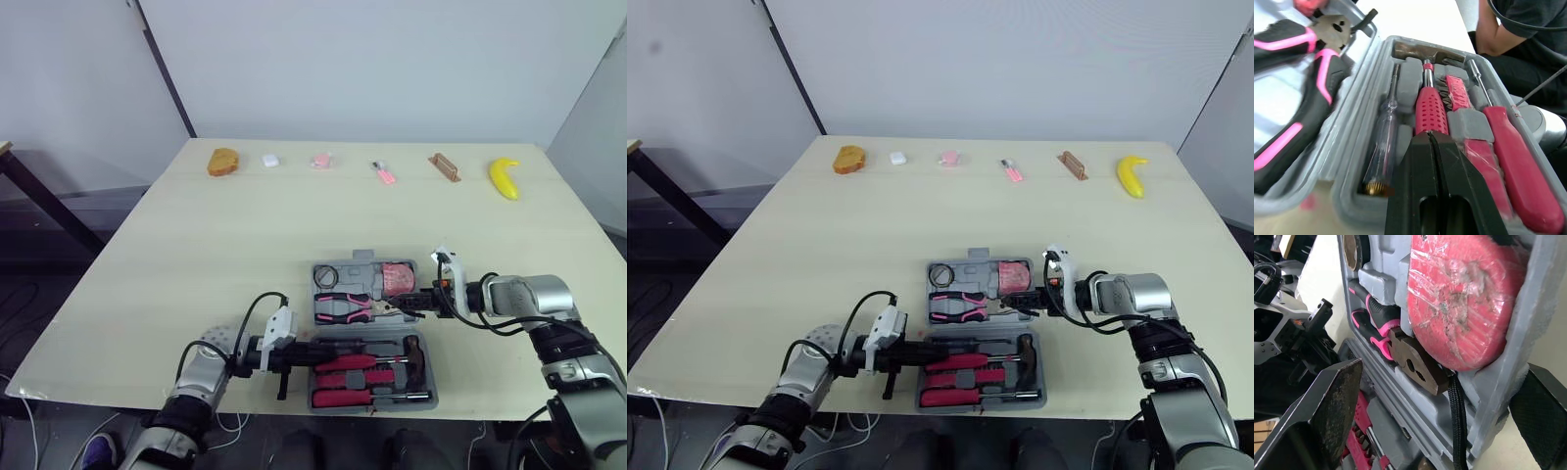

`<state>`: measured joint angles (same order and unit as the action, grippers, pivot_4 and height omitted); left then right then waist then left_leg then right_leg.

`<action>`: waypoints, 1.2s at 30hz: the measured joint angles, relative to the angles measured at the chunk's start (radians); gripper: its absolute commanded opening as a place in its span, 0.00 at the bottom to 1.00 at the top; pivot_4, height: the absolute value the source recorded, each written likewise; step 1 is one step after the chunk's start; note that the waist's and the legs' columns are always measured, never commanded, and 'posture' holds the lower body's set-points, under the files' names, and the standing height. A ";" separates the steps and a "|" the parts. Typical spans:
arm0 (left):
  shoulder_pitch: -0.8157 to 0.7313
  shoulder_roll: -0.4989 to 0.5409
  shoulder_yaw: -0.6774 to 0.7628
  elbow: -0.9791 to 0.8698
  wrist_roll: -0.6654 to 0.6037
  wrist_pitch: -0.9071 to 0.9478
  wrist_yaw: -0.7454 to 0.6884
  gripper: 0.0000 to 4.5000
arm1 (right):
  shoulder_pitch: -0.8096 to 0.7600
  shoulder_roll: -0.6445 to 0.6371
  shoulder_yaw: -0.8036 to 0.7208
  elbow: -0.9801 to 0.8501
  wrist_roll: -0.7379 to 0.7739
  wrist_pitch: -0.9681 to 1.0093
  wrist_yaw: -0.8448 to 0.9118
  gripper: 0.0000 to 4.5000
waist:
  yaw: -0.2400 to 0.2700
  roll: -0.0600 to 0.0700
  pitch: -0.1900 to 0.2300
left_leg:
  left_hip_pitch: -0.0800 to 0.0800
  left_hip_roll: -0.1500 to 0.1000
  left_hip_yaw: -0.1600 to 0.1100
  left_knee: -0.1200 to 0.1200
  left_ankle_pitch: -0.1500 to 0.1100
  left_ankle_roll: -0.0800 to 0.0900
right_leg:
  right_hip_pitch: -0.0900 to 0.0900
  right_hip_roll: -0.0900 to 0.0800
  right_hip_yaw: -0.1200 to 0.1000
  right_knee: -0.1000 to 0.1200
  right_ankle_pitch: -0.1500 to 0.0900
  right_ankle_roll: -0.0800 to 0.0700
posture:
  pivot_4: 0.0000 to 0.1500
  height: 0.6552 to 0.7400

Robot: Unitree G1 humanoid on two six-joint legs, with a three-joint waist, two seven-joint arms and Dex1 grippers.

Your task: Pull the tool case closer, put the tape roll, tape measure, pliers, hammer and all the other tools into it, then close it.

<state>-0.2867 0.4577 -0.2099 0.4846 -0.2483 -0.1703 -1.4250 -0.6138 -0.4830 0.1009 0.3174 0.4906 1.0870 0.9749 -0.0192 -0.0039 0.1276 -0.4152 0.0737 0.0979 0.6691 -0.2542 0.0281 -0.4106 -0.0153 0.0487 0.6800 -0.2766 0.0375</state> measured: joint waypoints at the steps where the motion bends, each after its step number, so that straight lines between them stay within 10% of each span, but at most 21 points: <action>1: -0.003 0.000 -0.001 0.001 0.002 0.001 0.001 0.01 | 0.000 0.000 0.000 0.000 0.000 -0.001 0.000 1.00 | 0.000 0.000 0.000 | 0.000 0.000 0.000 0.000 0.000 0.000 | 0.000 0.000 0.000 0.000 0.000 0.000 | 1.00 1.00; 29: -0.002 0.052 -0.075 -0.243 0.081 0.257 0.054 0.01 | 0.030 -0.015 -0.141 -0.175 0.117 0.099 -0.034 1.00 | 0.002 -0.001 0.001 | -0.001 0.000 -0.002 -0.001 0.000 0.000 | -0.001 0.000 0.001 -0.002 0.000 0.000 | 1.00 1.00; 36: 0.110 0.288 0.095 -0.710 -0.287 0.576 -0.034 0.01 | 0.110 -0.047 -0.307 -0.459 0.296 0.284 -0.109 1.00 | 0.000 -0.009 0.010 | -0.002 0.001 -0.007 -0.002 0.000 0.000 | -0.002 0.000 0.000 -0.001 0.000 0.000 | 1.00 1.00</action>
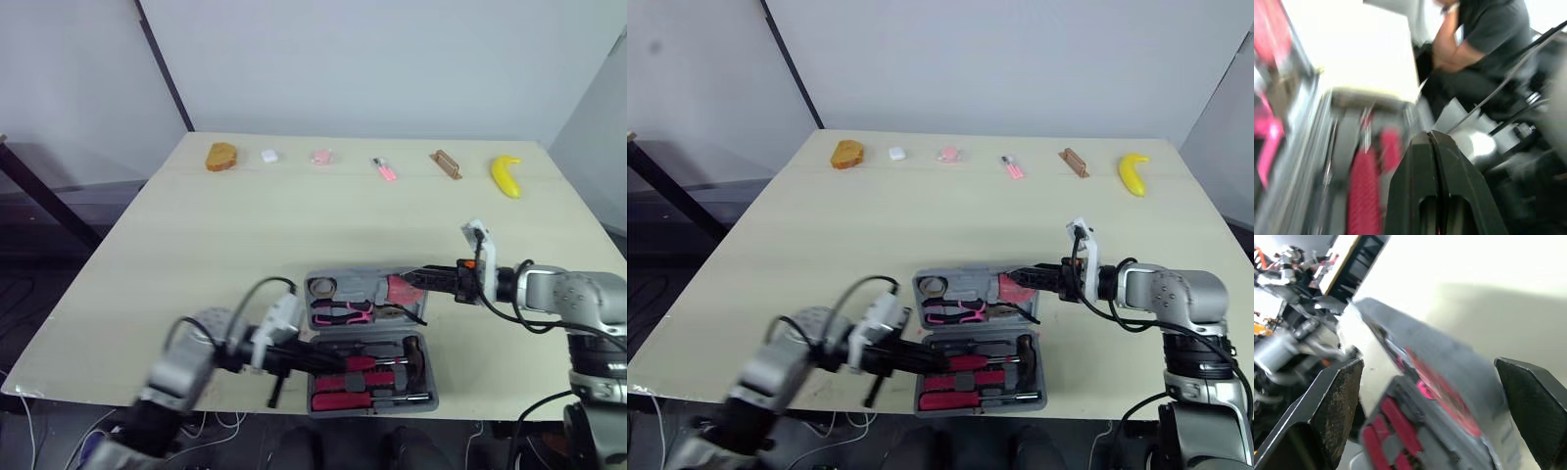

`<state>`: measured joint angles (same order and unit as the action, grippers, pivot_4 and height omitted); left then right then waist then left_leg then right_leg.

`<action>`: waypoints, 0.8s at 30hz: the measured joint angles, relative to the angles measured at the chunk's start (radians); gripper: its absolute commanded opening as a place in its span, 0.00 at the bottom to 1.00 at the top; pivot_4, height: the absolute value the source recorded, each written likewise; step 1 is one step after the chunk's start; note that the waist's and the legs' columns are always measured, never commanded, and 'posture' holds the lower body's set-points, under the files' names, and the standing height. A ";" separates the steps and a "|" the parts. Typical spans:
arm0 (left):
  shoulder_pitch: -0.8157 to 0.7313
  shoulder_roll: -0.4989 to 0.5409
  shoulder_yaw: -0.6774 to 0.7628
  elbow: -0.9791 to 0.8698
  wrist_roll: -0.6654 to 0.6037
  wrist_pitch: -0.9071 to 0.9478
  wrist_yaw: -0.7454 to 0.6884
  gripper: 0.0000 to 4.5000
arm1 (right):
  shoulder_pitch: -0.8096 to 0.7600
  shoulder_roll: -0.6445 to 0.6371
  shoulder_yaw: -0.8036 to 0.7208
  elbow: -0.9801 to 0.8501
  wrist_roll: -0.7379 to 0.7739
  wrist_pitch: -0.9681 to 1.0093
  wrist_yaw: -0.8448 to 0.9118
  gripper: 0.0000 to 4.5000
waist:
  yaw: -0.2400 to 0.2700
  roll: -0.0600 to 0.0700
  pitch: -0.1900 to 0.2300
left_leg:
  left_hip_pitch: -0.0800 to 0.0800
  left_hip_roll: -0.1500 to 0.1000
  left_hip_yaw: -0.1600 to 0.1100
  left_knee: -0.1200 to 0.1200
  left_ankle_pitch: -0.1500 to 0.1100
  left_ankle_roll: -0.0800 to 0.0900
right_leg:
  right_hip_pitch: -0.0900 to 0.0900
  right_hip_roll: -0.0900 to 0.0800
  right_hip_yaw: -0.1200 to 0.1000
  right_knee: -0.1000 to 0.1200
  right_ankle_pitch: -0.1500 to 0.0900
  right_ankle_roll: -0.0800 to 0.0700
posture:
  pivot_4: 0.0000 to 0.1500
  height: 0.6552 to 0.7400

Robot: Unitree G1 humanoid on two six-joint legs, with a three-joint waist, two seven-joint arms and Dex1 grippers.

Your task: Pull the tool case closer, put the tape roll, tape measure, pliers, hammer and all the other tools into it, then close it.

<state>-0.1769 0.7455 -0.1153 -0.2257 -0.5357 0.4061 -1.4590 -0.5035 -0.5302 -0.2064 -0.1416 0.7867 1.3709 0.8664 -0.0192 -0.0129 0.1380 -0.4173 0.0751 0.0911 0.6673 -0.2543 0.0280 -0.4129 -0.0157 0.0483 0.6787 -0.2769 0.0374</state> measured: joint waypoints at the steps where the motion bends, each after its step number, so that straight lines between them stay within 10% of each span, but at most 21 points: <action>1: 0.021 0.065 0.084 -0.018 -0.046 0.034 -0.006 0.01 | 0.029 -0.008 -0.035 -0.061 0.048 0.043 -0.009 1.00 | -0.001 0.001 0.000 | 0.001 0.000 0.000 -0.001 0.000 0.000 | 0.000 0.000 0.000 0.000 0.000 0.000 | 1.00 1.00; 14: 0.100 0.025 0.341 0.092 -0.240 0.199 0.154 0.01 | 0.377 -0.030 -0.161 -0.468 0.261 0.053 -0.131 1.00 | 0.006 -0.009 0.007 | -0.001 -0.001 -0.002 0.000 0.000 0.000 | 0.001 -0.003 -0.002 -0.001 -0.001 0.001 | 1.00 1.00; 20: 0.052 -0.147 0.284 -0.029 -0.248 0.210 0.372 0.01 | 0.489 -0.005 -0.067 -0.557 -0.020 -0.450 -0.108 1.00 | 0.004 -0.012 0.008 | 0.000 -0.002 -0.002 0.001 0.000 0.000 | 0.002 -0.002 -0.002 -0.001 -0.001 0.002 | 1.00 1.00; 24: 0.046 -0.160 0.223 -0.065 -0.240 0.231 0.412 0.27 | 0.508 -0.068 0.087 -0.393 -0.270 -0.811 0.000 1.00 | 0.003 -0.012 0.008 | 0.001 -0.002 -0.001 0.001 0.000 0.000 | 0.003 -0.001 -0.001 -0.001 -0.001 0.001 | 1.00 1.00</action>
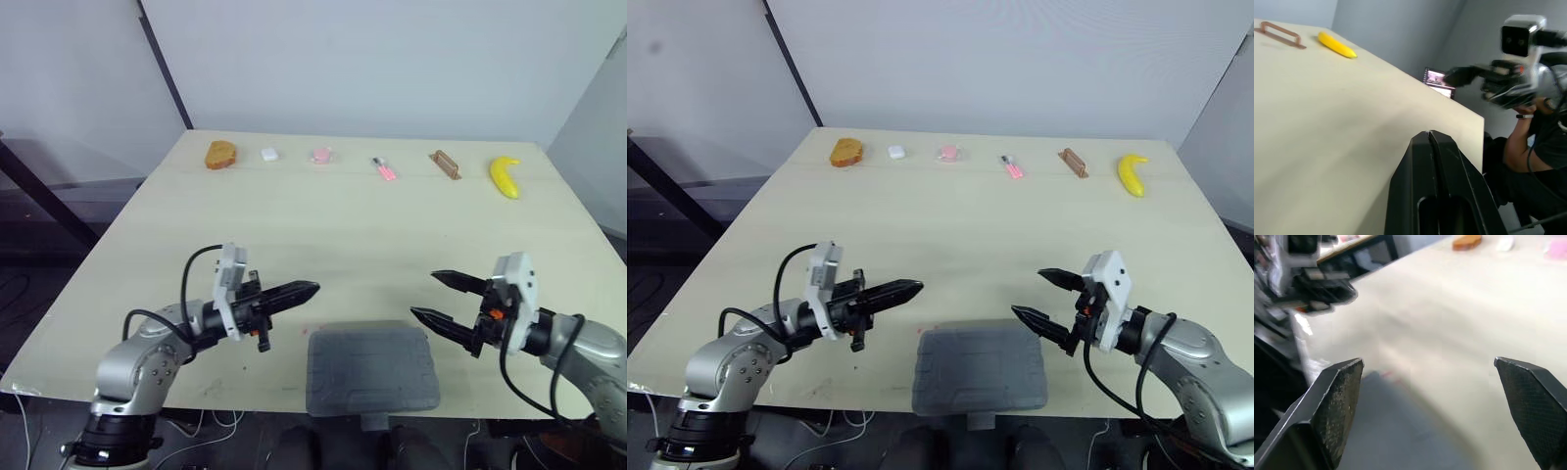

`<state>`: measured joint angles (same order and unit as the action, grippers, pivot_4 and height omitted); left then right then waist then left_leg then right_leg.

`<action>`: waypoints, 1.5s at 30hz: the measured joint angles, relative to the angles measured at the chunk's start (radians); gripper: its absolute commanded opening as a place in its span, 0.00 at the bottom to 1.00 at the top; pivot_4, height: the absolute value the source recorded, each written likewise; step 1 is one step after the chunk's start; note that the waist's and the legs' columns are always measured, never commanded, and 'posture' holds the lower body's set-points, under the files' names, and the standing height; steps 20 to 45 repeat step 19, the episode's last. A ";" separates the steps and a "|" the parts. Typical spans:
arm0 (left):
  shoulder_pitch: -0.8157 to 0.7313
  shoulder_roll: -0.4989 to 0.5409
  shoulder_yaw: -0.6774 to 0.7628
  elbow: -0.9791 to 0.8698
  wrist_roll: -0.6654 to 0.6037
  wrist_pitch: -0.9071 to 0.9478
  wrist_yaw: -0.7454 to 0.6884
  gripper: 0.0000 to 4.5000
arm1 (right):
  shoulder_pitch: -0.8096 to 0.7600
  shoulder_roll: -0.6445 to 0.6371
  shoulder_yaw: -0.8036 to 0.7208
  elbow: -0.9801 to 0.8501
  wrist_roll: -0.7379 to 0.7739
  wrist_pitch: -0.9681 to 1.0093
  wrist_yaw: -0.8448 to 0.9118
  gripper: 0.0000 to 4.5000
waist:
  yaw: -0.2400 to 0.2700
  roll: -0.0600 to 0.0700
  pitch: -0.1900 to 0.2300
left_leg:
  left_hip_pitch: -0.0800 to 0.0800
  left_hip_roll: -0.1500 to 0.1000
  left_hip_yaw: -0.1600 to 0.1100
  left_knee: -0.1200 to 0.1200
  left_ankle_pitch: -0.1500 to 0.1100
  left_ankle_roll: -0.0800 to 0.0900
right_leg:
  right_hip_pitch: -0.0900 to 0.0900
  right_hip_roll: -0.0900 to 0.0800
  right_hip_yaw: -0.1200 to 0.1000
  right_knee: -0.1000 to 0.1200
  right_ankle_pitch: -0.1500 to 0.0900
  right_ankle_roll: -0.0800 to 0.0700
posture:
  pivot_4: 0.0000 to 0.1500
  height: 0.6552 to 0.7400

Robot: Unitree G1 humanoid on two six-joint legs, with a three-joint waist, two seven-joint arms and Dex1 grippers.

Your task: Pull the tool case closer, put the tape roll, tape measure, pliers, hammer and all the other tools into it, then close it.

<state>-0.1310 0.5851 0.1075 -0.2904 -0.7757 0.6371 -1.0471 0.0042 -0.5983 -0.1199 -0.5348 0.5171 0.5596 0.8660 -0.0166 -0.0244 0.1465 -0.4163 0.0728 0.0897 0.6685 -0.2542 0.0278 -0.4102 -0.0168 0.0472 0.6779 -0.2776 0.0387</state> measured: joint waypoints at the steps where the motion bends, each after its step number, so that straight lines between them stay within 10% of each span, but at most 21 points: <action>1: 0.009 0.003 -0.001 -0.002 0.000 0.006 0.000 0.38 | 0.011 0.000 0.008 0.029 -0.018 -0.040 0.019 1.00 | 0.001 0.000 0.000 | 0.000 0.000 0.000 0.000 0.000 0.000 | 0.000 0.000 0.000 0.000 0.000 0.000 | 1.00 1.00; 8: 0.069 0.114 0.041 0.081 0.033 -0.029 -0.078 0.98 | 0.161 -0.080 -0.074 0.158 -0.048 -0.269 0.175 1.00 | 0.007 0.000 0.001 | 0.000 0.000 0.000 0.000 0.000 0.000 | 0.000 -0.001 -0.001 0.000 0.000 0.000 | 1.00 1.00; 18: 0.230 0.192 0.128 0.228 0.218 -0.222 -0.057 0.99 | 0.476 -0.127 -0.381 0.314 -0.006 -0.422 0.321 1.00 | 0.005 0.000 0.000 | 0.002 0.001 0.002 0.000 0.000 0.000 | 0.001 -0.002 0.001 0.000 -0.002 -0.004 | 1.00 1.00; 45: 0.237 0.192 0.128 0.231 0.235 -0.235 -0.047 0.99 | 0.483 -0.126 -0.388 0.320 -0.006 -0.424 0.323 1.00 | 0.005 0.000 0.000 | 0.002 0.001 0.002 0.000 0.000 0.000 | 0.001 -0.002 0.001 0.000 -0.002 -0.004 | 1.00 1.00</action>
